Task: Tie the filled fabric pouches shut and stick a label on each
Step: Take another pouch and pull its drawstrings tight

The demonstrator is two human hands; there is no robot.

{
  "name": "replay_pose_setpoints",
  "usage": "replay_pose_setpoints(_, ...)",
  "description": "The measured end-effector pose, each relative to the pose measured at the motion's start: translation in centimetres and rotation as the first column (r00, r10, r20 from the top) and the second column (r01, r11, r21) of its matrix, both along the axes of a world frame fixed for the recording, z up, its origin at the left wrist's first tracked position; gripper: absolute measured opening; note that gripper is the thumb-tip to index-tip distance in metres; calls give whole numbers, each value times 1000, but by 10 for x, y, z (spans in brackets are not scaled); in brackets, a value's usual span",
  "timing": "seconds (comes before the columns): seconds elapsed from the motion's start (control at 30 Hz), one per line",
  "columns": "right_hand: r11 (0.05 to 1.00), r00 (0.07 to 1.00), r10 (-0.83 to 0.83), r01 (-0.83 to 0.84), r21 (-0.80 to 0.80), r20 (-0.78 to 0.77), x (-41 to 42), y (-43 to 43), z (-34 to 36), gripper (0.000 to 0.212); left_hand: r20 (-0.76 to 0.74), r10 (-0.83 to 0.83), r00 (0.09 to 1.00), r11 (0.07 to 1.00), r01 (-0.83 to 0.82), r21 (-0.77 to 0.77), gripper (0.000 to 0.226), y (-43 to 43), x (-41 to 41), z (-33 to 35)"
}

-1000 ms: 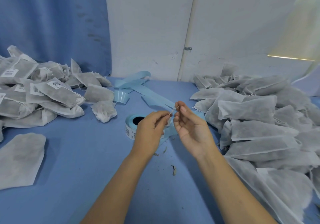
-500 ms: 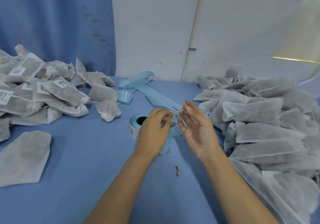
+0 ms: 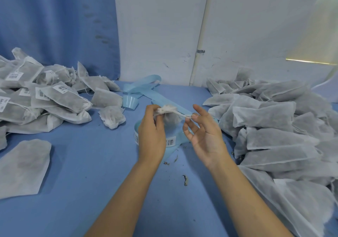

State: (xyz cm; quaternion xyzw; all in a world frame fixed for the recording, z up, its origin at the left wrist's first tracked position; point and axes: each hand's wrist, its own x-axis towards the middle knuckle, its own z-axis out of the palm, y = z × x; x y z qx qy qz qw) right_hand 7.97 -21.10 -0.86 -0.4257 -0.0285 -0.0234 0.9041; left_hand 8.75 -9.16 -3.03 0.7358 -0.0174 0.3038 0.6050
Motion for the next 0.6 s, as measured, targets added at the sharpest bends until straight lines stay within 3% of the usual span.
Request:
replay_pose_setpoints(0.2,941,997,-77,79,-329,17,-5,10,1,12,88,102,991,946,-69,-316,26,-1,-1,11)
replay_pose_setpoints(0.4,899,994,-107,103,-425,16,-7,13,3,7,53,115,992,889,-79,-451,16,-1,2,15)
replay_pose_setpoints(0.6,851,988,-155,144,-505,21,-5,12,-2,3,-4,85,996,833,-73,-549,21,-4,5,19)
